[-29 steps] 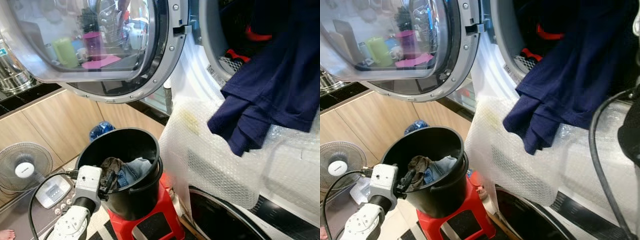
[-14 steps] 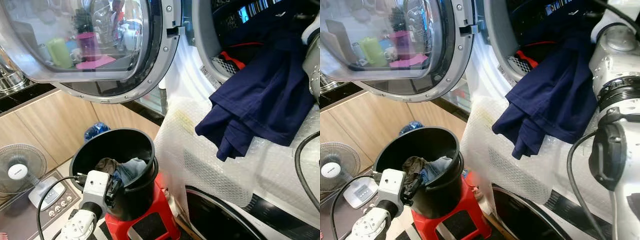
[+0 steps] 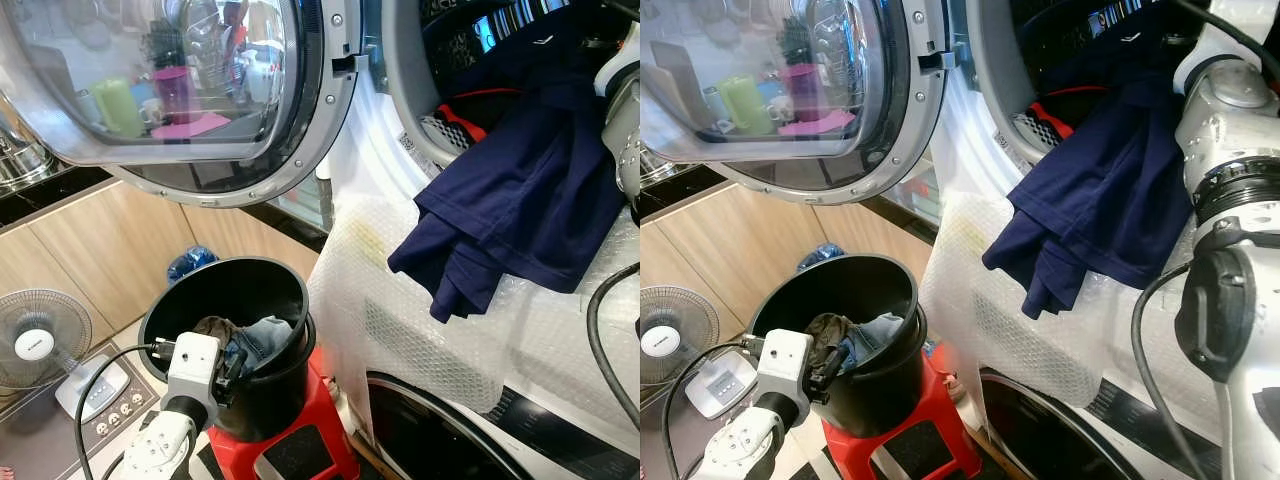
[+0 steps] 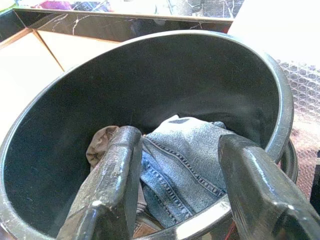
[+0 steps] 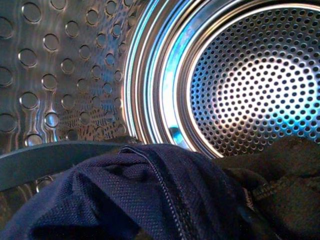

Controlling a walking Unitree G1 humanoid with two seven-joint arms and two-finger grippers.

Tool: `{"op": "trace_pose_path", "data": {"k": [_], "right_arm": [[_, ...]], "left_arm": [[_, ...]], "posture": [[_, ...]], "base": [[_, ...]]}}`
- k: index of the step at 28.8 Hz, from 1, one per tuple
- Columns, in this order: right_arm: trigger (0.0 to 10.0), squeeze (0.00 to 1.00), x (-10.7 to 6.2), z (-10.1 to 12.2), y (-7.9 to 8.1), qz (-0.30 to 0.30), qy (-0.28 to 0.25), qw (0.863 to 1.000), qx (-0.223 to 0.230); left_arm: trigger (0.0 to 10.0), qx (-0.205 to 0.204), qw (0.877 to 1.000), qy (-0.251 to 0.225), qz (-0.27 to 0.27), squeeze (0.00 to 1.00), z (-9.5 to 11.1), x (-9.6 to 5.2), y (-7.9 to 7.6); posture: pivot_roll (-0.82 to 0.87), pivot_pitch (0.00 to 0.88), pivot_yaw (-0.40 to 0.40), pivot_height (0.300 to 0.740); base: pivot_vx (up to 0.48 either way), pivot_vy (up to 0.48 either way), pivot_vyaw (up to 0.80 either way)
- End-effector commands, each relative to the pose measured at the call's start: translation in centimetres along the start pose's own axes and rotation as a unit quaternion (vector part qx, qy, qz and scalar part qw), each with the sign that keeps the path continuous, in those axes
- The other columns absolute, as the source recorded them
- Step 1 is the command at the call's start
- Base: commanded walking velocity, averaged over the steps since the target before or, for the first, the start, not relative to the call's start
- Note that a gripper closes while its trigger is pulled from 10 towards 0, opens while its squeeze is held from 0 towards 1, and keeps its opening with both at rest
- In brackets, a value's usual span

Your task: Clothes washing

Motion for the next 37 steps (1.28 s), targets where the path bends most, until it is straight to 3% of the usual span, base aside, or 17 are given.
{"op": "trace_pose_path", "data": {"k": [1,18,25,29,37], "right_arm": [[10.0,1.0,0.0,0.4,-0.3,-0.003,0.002,1.0,0.003],[10.0,1.0,-0.4,4.0,-3.9,-0.037,-0.053,0.998,0.022],[10.0,1.0,-0.4,3.3,-4.0,-0.011,-0.048,0.998,-0.04],[10.0,1.0,-0.5,3.3,-4.6,0.003,-0.055,0.998,-0.006],[10.0,1.0,-0.6,2.9,-4.2,0.049,-0.063,0.995,-0.057]], "left_arm": [[10.0,-0.005,1.0,-0.003,0.009,0.0,0.4,-0.2,0.6],[10.0,-0.007,1.0,-0.008,0.011,0.0,0.7,-0.5,0.2],[10.0,-0.007,1.0,-0.004,0.004,0.0,0.4,-0.7,-0.2],[10.0,-0.008,1.0,-0.001,0.001,0.0,0.3,-0.8,-0.3],[10.0,-0.007,1.0,0.0,-0.003,0.0,0.4,-0.8,-0.4]], "posture": [[0.07,0.0,0.095,0.74],[0.06,0.0,0.098,0.74],[0.06,0.0,0.097,0.74],[0.05,0.0,0.097,0.74],[0.05,0.0,0.103,0.74]], "base": [[0.0,0.0,0.0],[0.0,0.0,0.0],[0.0,0.0,0.0],[0.0,0.0,0.0],[0.0,0.0,0.0]]}}
Point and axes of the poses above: a point about 5 cm out from each wrist's last joint towards the gripper, its own x axis pointing out of the wrist towards the gripper, its own z axis along the axis of the wrist's last joint, y = z × x, the point moved 3 cm from there along x, pointing out of the wrist towards the gripper, and after that the axes turned 9 degrees about -x, right-handed, at the moved point
